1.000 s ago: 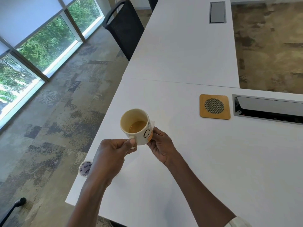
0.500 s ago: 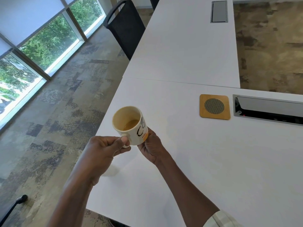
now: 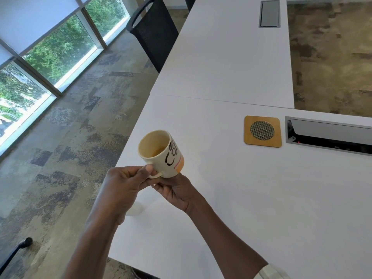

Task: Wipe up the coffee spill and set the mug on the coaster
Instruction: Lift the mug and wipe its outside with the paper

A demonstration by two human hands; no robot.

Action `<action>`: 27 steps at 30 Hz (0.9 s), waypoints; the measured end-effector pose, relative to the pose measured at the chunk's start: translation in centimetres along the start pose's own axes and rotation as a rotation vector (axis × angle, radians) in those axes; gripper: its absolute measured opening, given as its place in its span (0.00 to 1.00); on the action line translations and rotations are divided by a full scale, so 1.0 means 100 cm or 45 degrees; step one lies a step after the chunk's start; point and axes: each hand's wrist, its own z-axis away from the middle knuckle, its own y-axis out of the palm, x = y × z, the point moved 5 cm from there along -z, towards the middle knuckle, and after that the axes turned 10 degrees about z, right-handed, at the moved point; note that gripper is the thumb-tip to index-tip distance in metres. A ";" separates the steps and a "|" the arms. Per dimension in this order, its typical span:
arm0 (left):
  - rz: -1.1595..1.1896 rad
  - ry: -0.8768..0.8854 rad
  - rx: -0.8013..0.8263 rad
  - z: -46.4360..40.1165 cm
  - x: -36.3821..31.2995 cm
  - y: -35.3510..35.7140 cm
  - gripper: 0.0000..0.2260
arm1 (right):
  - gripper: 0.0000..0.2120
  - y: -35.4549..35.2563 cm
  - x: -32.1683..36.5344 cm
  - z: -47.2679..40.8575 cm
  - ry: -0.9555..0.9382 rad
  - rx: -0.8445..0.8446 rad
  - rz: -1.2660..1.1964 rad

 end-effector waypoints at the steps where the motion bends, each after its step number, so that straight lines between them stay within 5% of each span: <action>1: -0.010 0.004 -0.009 0.000 0.001 0.000 0.14 | 0.20 -0.002 0.000 0.002 0.020 -0.001 0.025; 9: -0.096 0.006 -0.069 -0.008 0.003 -0.004 0.05 | 0.14 -0.030 0.018 0.013 0.074 -0.014 0.267; 19: -0.090 -0.007 -0.047 -0.013 0.010 0.000 0.09 | 0.11 -0.045 0.063 -0.001 -0.132 -0.197 0.215; 27: -0.042 0.031 -0.008 -0.022 0.007 -0.004 0.13 | 0.15 -0.012 0.028 -0.031 -0.128 -0.289 0.269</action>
